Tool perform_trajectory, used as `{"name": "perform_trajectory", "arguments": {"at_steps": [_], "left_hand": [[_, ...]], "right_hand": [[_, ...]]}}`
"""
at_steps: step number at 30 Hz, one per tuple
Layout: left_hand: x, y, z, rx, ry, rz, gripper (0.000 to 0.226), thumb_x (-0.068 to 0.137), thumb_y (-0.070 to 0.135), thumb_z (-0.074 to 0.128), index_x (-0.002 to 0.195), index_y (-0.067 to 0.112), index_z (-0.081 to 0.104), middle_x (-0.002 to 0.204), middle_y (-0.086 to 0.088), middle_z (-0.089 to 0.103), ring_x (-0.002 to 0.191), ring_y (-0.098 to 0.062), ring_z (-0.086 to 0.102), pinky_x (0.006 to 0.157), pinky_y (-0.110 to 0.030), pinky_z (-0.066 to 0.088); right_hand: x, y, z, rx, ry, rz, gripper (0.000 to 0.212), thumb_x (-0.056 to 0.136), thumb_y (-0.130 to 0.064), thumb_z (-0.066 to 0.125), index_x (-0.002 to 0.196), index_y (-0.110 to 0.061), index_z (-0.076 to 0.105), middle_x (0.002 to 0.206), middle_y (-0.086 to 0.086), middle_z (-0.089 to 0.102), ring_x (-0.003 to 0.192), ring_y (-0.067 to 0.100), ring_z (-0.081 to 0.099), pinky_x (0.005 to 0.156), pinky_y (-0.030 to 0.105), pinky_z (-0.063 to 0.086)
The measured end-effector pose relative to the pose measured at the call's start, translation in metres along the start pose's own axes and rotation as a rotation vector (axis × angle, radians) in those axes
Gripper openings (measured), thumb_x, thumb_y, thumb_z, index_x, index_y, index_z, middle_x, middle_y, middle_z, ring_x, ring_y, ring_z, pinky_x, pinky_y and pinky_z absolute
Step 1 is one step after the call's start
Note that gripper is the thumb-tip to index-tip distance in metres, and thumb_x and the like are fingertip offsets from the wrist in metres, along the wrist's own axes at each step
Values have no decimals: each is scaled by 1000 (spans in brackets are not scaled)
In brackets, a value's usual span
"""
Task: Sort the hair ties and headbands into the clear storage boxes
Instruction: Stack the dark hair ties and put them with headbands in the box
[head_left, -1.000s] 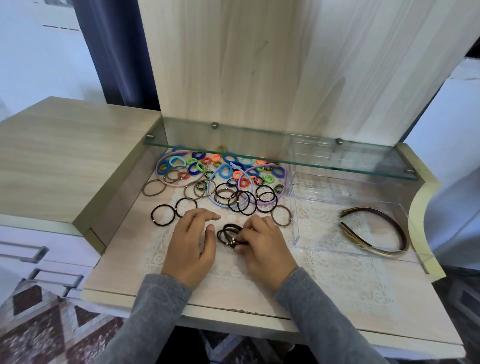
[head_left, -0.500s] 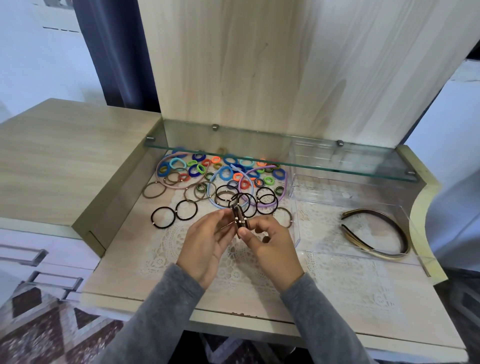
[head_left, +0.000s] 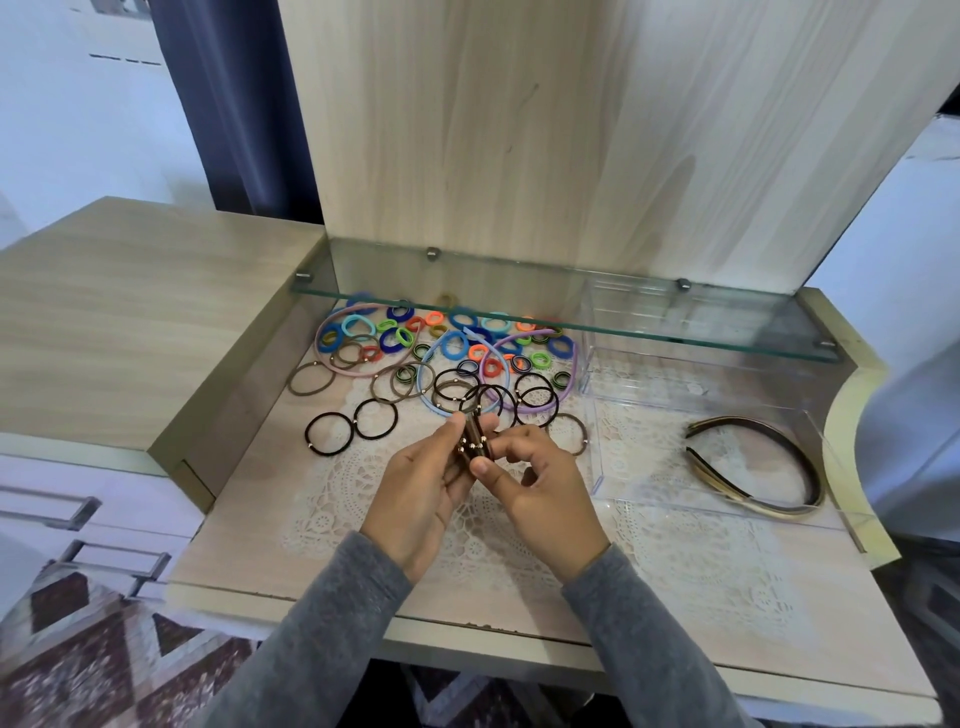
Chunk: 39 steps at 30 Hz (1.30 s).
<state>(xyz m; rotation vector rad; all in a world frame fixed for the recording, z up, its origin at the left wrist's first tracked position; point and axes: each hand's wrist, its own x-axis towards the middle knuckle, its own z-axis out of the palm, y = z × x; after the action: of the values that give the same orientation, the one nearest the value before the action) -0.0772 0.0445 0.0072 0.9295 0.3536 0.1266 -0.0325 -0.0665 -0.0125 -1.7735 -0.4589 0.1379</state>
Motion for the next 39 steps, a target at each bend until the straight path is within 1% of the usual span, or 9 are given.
{"name": "perform_trajectory", "arguments": {"at_steps": [4,13,16,19,21,23,27,31,39], "left_hand": [[4,3,-6,22,-28,5,31,97,16,46,115,-2,64,116,-11,69,114,-20,62,86,-22,54],[6,6,-14,74,-124,-37,32,96,13,44,119,-2,61,118,-12,68,112,-22,63,86,-23,55],[5,7,-16,78,-151,-49,33,96,16,44,119,-2,61,118,-12,67,111,-23,64,86,-24,54],[5,8,-18,30,-160,-62,41,90,23,47,120,-3,60,120,-13,66,114,-22,62,92,-27,52],[6,8,-19,-15,-159,-82,44,88,25,48,120,-4,59,121,-15,65,116,-23,61,94,-29,51],[7,9,-20,-46,-160,-106,46,88,25,48,122,-4,58,123,-16,64,117,-24,60,94,-30,51],[7,7,-19,-28,-161,-117,45,86,24,51,122,-3,59,123,-13,64,118,-24,59,95,-30,50],[6,6,-20,-7,-154,-112,42,83,21,53,119,0,61,120,-11,66,115,-21,61,91,-27,53],[5,5,-18,57,-138,-101,39,82,21,55,115,2,64,116,-10,69,105,-16,67,85,-24,55]], "right_hand": [[-1,-3,-2,10,-11,13,19,80,-14,73,74,-32,67,86,-7,59,64,-4,50,66,15,33],[3,-10,-12,-2,-84,45,23,79,-11,74,69,-30,66,79,-11,55,77,-3,51,78,25,39],[5,-8,-12,-17,-103,52,25,79,-13,75,67,-33,66,77,-12,54,79,6,47,77,28,39],[4,-8,-13,-3,-124,50,29,78,-13,75,65,-38,66,74,-19,56,76,-1,47,75,27,38],[5,-5,-14,9,-134,51,33,77,-12,76,64,-41,66,74,-24,57,77,-2,48,77,35,45],[5,-3,-13,16,-136,48,31,76,-12,77,67,-40,67,76,-24,57,79,1,49,80,43,49],[4,-2,-15,-10,-144,42,22,74,-12,79,71,-30,68,79,-14,57,78,-1,50,77,38,46],[4,-2,-16,17,-164,79,21,74,-16,79,70,-36,72,79,-20,59,82,3,52,83,47,50],[7,-11,-18,-56,-173,87,8,78,-18,76,74,-23,70,90,0,61,76,-6,48,71,10,33]]}}
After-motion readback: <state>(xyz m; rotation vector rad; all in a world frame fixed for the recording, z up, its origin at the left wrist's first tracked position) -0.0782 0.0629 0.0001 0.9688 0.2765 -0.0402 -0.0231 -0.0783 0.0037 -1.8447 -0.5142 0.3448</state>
